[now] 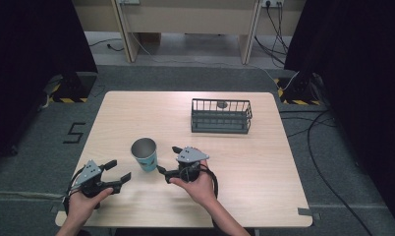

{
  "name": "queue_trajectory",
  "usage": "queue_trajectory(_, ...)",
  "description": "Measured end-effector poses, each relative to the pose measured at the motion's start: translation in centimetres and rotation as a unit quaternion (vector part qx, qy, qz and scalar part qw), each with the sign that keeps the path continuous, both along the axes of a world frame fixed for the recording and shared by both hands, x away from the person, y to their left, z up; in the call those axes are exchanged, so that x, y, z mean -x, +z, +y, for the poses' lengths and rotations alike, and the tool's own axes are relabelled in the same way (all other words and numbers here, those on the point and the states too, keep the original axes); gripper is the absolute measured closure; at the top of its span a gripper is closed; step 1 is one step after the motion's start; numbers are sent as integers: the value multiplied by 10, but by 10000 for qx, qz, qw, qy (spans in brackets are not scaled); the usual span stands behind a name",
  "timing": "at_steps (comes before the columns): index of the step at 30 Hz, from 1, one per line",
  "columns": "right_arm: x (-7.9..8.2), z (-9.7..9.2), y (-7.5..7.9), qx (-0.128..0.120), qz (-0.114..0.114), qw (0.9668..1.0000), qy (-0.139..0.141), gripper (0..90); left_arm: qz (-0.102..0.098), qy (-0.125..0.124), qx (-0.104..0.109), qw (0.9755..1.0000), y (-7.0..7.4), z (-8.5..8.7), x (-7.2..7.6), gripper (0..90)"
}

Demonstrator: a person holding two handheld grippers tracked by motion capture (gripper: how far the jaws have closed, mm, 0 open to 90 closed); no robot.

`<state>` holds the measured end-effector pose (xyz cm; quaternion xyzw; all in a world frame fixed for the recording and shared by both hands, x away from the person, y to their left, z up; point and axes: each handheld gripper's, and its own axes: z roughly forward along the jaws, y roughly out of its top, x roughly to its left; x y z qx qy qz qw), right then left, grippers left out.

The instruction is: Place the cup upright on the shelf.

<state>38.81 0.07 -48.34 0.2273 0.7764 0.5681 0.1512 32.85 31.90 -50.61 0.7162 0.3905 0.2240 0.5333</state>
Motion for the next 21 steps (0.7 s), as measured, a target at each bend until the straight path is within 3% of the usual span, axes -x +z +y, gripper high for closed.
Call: queue_trajectory(21,-5,26,-11,-33,75,9999,75,150,30,-31,30,10000,0,-1,0,186)
